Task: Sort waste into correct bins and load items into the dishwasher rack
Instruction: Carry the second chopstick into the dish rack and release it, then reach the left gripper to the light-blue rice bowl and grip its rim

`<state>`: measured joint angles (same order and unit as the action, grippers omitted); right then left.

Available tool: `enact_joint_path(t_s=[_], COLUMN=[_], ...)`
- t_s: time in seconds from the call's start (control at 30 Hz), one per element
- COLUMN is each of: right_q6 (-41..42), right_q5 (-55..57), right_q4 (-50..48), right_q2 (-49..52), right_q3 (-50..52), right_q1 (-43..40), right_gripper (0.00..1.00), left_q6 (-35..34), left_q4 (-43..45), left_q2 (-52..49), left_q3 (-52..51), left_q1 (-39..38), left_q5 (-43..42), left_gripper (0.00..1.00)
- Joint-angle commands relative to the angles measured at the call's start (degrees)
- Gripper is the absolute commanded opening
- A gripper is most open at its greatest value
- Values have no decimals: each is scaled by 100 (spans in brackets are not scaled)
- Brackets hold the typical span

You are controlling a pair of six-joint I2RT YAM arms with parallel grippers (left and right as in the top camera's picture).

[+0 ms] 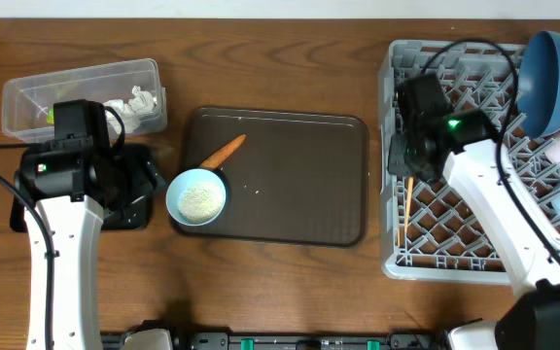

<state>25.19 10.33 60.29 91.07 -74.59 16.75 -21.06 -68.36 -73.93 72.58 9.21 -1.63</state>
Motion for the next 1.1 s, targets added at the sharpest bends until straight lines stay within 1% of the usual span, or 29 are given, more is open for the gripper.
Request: enact_joint_path(t_s=[0.0, 0.1, 0.27, 0.3, 0.33, 0.4, 0.57, 0.73, 0.87, 0.9, 0.97, 1.0, 1.03, 1.07], right_q6=[-210, -442, -448, -448, -446, -446, -448, -452, -527, -579, -608, -621, -625, -678], right_q5=[79, -136, -313, -332, -334, -378, -476, -590, -586, -581, -549, -551, -551, -570], right_q4=[-201, -466, -765, -835, -907, -1025, -1259, -1189, -916, -868, -754, -710, -654, -597], right_q2=[46, 46, 46, 46, 46, 46, 46, -9, -407, -531, -833, -929, -1025, -1095], right_q3=[446, 715, 968, 1027, 1095, 1191, 1419, 1322, 835, 708, 400, 299, 208, 155], right_q1=[-83, -83, -81, -81, -81, -81, -81, -83, -96, -109, -201, -258, -332, -400], right_gripper=[1, 1, 2, 5, 13, 14, 15, 16, 19, 25, 53, 61, 66, 67], left_q6=[-48, -48, -48, -48, -48, -48, -48, -48, -48, -48, -46, -9, 66, 127], left_q4=[-17, -17, -20, -20, -20, -20, -20, -20, -13, -11, 11, 46, 94, 151], left_q2=[-22, -22, -22, -22, -22, -22, -22, -22, -22, -22, -22, -22, -22, -22], left_q3=[31, 31, 28, 31, 31, 28, 28, 31, 31, 28, 31, 28, 28, 28], left_q1=[20, 20, 20, 20, 20, 20, 20, 20, 20, 20, -22, -76, -140, -238], left_q5=[-28, -28, -28, -28, -28, -28, -28, -28, -31, -35, -101, -184, -280, -365], left_gripper=[91, 91, 91, 91, 91, 91, 91, 91, 91, 91, 91, 91, 91, 91])
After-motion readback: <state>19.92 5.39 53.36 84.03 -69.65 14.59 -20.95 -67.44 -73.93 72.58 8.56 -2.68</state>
